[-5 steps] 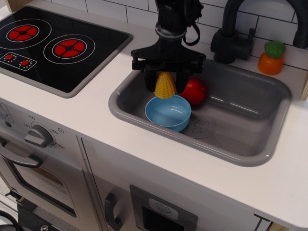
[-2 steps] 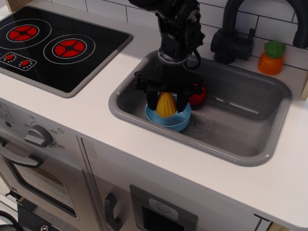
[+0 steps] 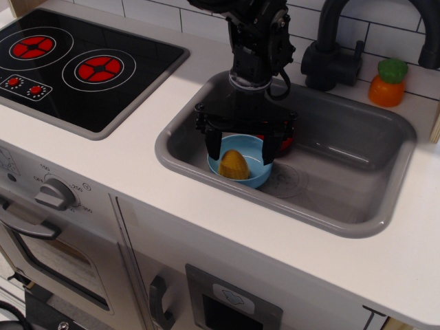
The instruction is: Put corn in bowl sink
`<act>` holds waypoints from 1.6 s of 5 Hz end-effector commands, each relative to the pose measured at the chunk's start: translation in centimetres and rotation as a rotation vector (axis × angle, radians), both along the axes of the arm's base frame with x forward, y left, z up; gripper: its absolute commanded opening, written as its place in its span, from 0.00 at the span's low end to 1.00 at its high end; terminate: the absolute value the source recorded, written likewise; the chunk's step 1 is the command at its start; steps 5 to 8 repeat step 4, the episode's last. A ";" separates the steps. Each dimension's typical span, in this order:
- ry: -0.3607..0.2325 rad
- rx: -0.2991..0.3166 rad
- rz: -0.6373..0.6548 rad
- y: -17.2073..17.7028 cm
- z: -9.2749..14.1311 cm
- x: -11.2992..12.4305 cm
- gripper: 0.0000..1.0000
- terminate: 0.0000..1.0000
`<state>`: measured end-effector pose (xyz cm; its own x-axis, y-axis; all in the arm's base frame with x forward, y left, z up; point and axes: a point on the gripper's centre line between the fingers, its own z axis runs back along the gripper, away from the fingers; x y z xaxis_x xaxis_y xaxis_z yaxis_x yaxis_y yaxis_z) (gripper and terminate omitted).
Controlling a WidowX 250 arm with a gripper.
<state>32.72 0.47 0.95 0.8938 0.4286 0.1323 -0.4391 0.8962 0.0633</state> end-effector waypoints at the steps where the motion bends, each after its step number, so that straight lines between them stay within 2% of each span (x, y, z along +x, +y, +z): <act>1: -0.123 0.015 0.039 0.3 5.1 1.4 1.00 0.00; 2: -0.126 0.000 0.033 0.1 7.3 1.6 1.00 0.00; 3: -0.126 0.000 0.033 0.1 7.3 1.6 1.00 0.00; 4: -0.126 0.000 0.033 0.1 7.3 1.6 1.00 1.00; 8: -0.126 0.000 0.033 0.1 7.3 1.6 1.00 1.00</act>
